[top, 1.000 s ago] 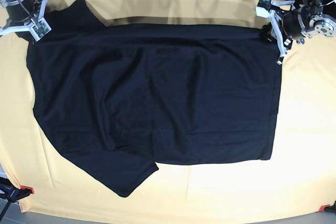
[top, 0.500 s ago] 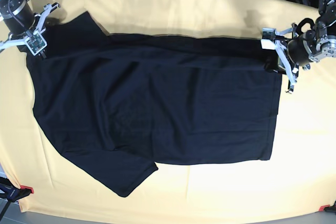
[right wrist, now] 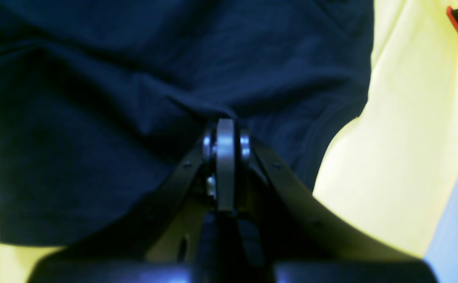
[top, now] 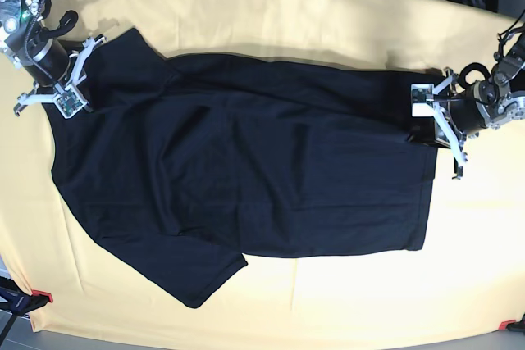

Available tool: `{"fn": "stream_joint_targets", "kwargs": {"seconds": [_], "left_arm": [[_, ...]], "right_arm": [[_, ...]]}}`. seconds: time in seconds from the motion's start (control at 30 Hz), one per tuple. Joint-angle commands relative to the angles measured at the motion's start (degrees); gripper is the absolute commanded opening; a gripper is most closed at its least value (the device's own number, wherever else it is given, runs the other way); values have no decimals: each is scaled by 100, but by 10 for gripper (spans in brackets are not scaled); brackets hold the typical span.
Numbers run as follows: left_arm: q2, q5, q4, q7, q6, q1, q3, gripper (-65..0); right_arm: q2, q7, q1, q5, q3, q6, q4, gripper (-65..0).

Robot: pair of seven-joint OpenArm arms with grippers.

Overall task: Fold the T-shirt properly
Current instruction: 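Lower the shirt edge and regrasp it with both grippers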

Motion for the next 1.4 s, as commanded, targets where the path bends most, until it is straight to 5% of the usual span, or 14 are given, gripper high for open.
{"fn": "stream_joint_targets", "kwargs": {"seconds": [0.0, 0.33, 0.47, 0.83, 0.87, 1.0, 1.1, 1.2, 1.27, 1.37], "left_arm": [[-127, -138, 11, -136, 111, -151, -74, -650], [197, -431, -348, -269, -168, -223, -74, -650], [490, -380, -627, -411, -173, -284, -74, -650], [813, -345, -916, -389, 199, -516, -74, -650], [828, -354, -916, -372, 192, -535, -74, -615], [839, -415, -916, -160, 415, -560, -74, -248], [837, -807, -914, -59, 874, -560, -74, -188], [837, -1139, -909, -7, 861, -570, -74, -188], [831, -1491, -861, 164, 597, -570, -74, -190], [702, -1823, -658, 275, -586, -570, -74, -190]], "right_arm": [[101, 146, 138, -28, 35, -61, 48, -650], [101, 190, 424, -39, 17, -116, 26, -650], [98, 195, 442, -39, 17, -428, 20, -650], [83, 496, 577, -81, 17, -841, -188, -650], [83, 492, 667, -61, 17, -870, -284, -631], [85, 487, 1021, -17, 17, -1117, -577, -315], [85, 341, 1165, -9, 17, -1434, -566, -288], [87, 20, 1217, 278, 20, -1187, -474, -290], [90, -337, 1196, 490, 20, -612, -289, -290], [105, -933, 1071, 896, 20, 367, 28, -290]]}}
